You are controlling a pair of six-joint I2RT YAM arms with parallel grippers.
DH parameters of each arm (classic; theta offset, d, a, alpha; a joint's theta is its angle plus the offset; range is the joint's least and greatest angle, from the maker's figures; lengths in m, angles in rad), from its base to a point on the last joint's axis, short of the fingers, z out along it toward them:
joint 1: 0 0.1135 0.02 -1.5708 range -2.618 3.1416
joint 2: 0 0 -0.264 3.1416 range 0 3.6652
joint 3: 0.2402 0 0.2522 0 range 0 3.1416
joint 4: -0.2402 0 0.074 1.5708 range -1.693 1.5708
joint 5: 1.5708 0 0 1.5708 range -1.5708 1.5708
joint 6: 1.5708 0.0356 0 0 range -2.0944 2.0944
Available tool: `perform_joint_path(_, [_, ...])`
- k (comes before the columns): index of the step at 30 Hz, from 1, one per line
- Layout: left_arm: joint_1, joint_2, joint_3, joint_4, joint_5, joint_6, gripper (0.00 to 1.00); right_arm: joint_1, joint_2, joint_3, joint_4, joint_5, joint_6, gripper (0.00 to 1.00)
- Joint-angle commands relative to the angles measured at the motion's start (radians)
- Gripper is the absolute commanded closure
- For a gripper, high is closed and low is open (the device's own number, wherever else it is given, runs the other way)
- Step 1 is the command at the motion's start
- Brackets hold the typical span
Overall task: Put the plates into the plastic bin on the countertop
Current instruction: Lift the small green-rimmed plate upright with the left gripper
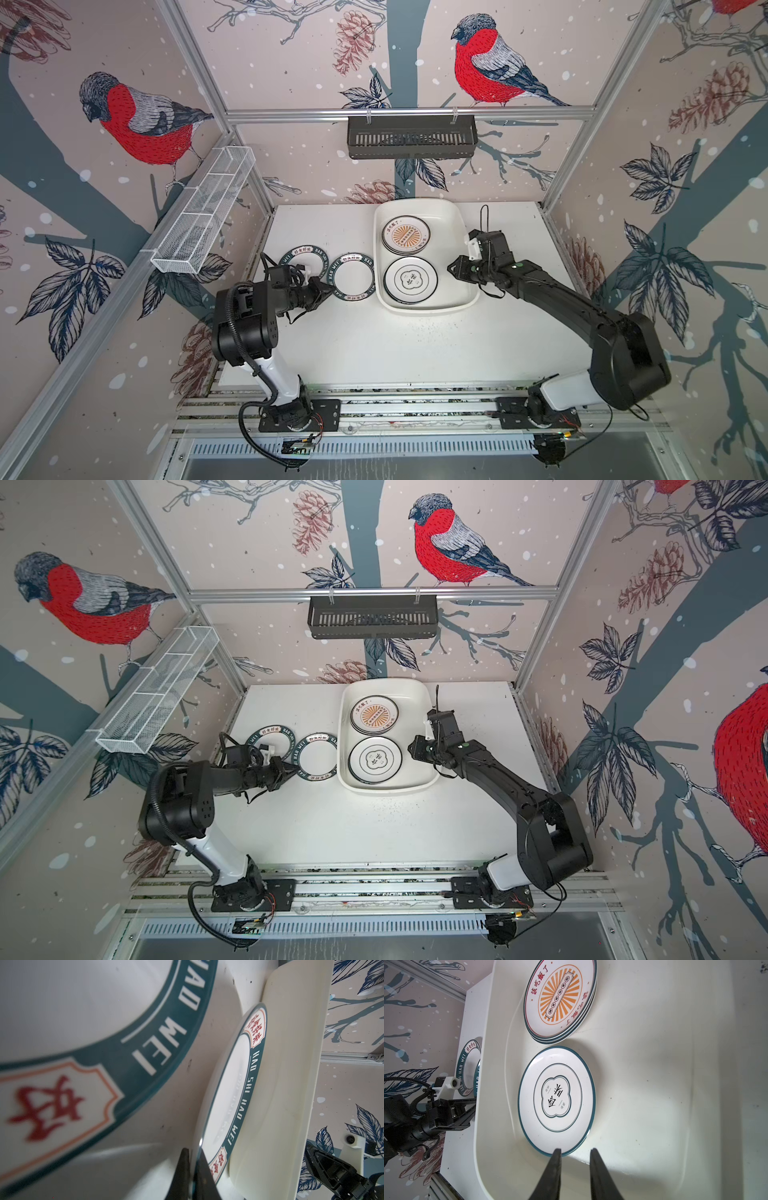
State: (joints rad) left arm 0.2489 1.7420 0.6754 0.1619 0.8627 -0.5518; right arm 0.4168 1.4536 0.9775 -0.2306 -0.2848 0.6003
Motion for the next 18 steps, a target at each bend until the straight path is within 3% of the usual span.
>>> perform_joint_path(1, [0.009, -0.014, -0.003, -0.025, -0.016, -0.006, 0.95, 0.000, 0.000, 0.001, 0.019, -0.003, 0.007, 0.73])
perform_joint_path(5, [0.015, -0.032, -0.003, -0.028, -0.011, -0.010, 1.00, 0.000, -0.002, 0.000, 0.020, -0.004, 0.007, 0.74])
perform_joint_path(18, [0.024, -0.189, 0.011, -0.067, -0.034, 0.004, 1.00, 0.000, 0.004, -0.002, 0.043, -0.014, 0.015, 0.73])
